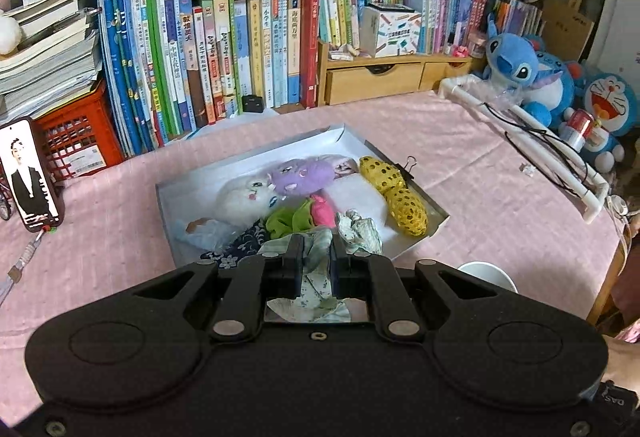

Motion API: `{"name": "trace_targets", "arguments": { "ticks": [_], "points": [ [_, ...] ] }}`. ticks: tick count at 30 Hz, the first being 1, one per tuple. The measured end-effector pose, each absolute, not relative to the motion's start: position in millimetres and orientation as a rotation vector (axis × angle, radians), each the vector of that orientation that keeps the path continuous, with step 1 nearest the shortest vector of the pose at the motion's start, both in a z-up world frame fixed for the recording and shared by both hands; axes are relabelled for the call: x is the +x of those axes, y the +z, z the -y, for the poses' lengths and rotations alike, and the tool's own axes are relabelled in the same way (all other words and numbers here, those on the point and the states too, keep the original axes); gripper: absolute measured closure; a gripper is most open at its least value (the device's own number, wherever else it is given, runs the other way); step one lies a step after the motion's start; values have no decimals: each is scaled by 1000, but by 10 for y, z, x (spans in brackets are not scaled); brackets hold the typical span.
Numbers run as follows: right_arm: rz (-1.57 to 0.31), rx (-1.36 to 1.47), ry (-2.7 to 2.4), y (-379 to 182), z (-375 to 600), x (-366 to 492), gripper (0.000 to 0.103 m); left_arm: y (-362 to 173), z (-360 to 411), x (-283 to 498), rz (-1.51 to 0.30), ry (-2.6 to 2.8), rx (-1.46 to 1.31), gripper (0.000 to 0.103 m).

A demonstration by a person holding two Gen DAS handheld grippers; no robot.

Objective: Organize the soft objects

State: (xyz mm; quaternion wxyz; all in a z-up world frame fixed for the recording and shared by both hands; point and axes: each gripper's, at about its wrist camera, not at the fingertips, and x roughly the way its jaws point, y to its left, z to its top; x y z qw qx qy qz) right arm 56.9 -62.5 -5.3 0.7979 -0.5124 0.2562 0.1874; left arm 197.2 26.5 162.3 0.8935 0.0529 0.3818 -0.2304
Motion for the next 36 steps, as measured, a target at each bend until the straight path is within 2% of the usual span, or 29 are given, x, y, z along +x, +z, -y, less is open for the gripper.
{"name": "trace_targets", "arguments": {
  "ticks": [6,7,9,14,26,36],
  "points": [
    [-560,-1092,390,-124,583,665,67,1545,-307,1987,-792,-491,95,91],
    [-545,-1098,383,-144,576,659,69,1533,-317,1989,-793,-490,92,91],
    [-528,-1097,368,-162,575,668,86,1510,-330,1993,-794,-488,85,91],
    [-513,-1061,364,-112,603,678,100,1489,-344,1986,-790,-483,87,91],
    [-433,-997,456,75,579,244,101,1525,-310,1919,-779,-483,70,91],
    [-304,-789,423,617,755,179,101,1656,-339,2014,-762,-441,18,91]
  ]
}}
